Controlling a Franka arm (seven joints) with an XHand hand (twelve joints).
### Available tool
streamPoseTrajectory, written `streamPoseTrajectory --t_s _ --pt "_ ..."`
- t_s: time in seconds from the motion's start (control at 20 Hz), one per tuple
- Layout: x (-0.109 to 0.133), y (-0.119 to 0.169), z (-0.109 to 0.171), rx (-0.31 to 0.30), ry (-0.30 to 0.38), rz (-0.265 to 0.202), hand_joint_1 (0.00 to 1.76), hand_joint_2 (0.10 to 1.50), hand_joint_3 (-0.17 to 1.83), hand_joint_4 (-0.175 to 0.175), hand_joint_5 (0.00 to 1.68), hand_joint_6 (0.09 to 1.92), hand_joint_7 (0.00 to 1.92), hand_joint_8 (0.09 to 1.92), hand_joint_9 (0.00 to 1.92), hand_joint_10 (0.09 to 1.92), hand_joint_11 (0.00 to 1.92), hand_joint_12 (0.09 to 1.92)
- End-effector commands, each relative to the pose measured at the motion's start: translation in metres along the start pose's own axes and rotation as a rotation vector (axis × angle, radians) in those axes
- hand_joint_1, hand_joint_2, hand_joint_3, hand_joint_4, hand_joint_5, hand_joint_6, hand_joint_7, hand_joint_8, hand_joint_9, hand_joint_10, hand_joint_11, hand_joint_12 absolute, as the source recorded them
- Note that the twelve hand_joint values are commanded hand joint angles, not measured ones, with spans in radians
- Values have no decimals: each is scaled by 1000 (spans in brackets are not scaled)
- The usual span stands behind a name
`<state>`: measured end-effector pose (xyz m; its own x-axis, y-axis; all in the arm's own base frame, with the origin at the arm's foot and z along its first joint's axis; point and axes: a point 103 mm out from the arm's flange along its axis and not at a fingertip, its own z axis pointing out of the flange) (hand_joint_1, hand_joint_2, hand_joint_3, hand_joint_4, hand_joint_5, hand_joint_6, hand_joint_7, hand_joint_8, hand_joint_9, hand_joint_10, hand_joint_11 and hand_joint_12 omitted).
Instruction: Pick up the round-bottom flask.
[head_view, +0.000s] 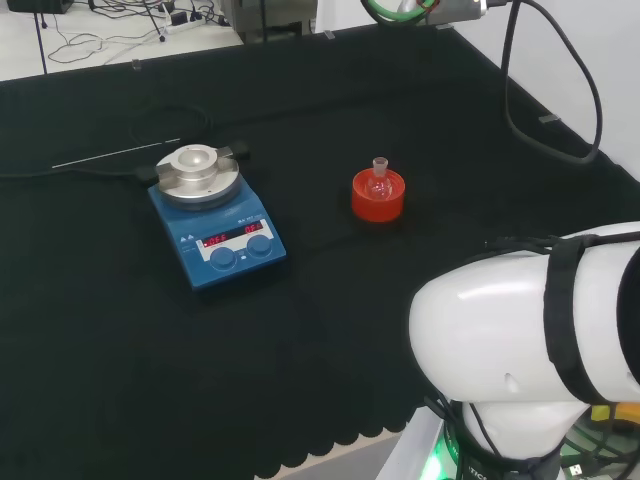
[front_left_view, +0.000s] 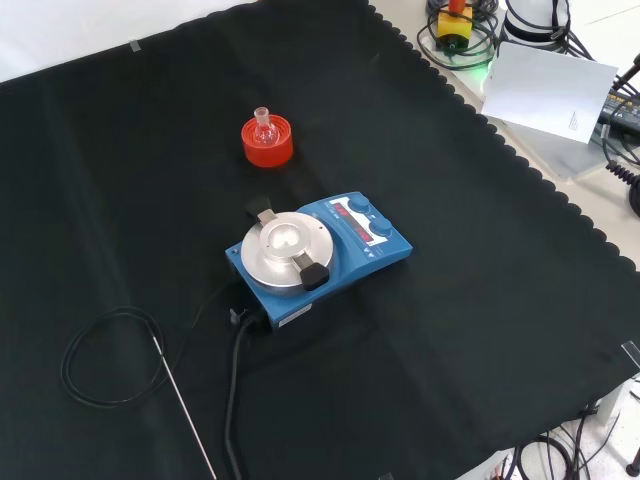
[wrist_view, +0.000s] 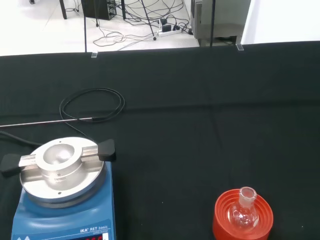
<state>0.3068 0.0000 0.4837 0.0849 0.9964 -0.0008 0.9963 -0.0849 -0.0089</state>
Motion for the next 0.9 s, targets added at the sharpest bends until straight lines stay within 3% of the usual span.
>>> streamPoseTrajectory --t_s 0.05,0.15,0.25,0.6,0.9 --pt "-1 0 0 -9 -9 1 385 1071 598 -6 329 356 354 714 494 786 233 1335" --pt "-1 1 0 -9 -6 2 192 1193 430 -4 344 300 152 609 303 698 53 1362" --pt "-1 2 0 -8 -7 5 145 1227 378 -3 350 281 105 584 258 676 10 1369" --pt "-7 9 14 10 -6 30 136 1245 342 -4 362 262 97 575 249 668 0 1369" --pt "-26 23 41 35 14 92 148 1255 311 -4 375 240 104 572 254 666 0 1369"
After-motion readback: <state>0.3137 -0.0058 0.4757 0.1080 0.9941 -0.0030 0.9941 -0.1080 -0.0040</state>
